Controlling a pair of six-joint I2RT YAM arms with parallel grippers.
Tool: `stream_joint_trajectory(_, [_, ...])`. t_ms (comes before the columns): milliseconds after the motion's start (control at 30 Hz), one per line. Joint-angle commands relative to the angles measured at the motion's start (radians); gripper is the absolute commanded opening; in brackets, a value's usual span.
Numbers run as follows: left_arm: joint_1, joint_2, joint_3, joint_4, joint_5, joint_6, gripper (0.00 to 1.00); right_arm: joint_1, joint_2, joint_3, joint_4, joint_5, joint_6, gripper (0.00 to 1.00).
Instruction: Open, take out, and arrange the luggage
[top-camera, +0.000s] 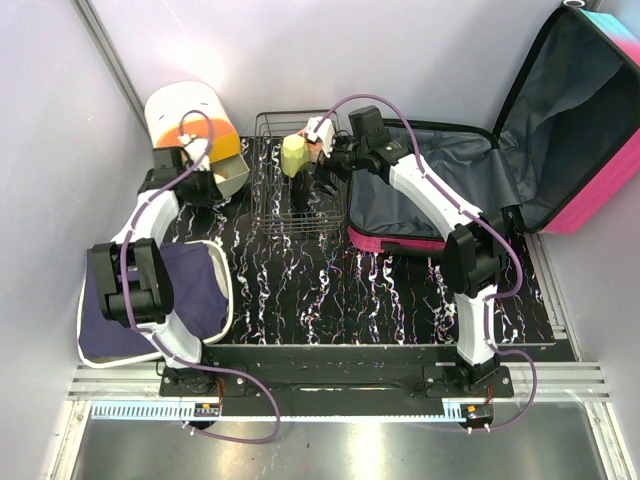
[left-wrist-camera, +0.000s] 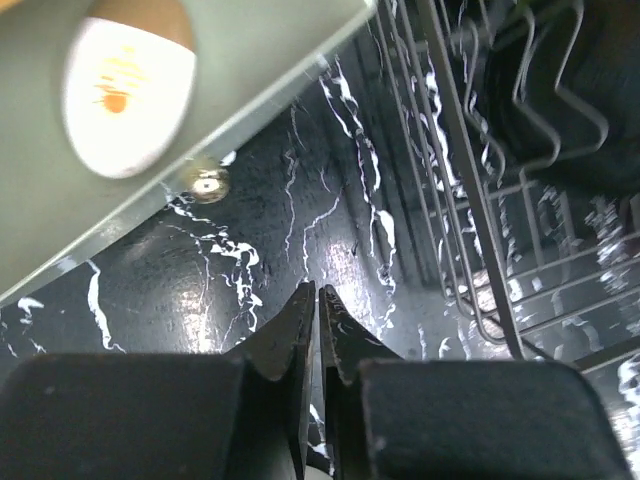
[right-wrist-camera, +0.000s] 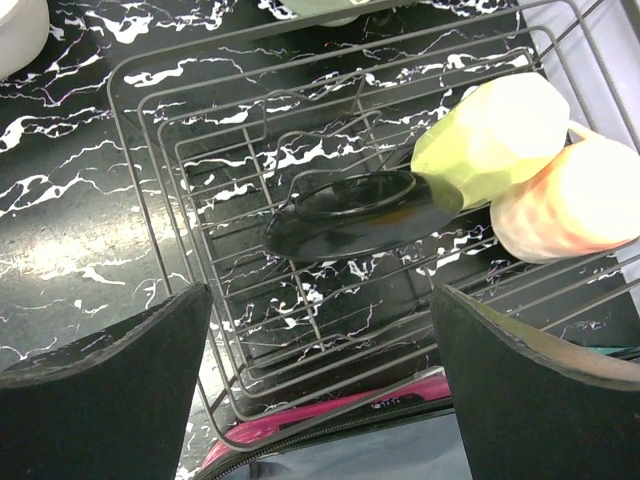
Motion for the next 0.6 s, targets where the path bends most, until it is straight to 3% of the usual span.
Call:
stream_joint_trajectory(0, [-0.089, 0.051, 0.078, -0.054, -0.213, 0.353, 0.08, -0.009, -0.054, -0.017, 0.016, 0.013, -0.005, 0.99])
stream_joint_trajectory(267, [-0.149, 0.277, 0.253, -0.025, -0.424, 0.524, 0.04, -0.009, -0.066, -0.037, 0.025, 0.029, 0.002, 0.99])
stream_joint_trajectory(400, [-0.149, 0.355, 0.278, 0.088, -0.533, 0.666, 0.02, -0.012, -0.064, -0.038, 0.025, 0.036, 0.002, 0.99])
stream_joint_trajectory(567, [-0.145, 0.381, 0.261, 0.238, -0.559, 0.758, 0.01, -0.019, -0.058, -0.035, 0.027, 0.043, 0.007, 0.99])
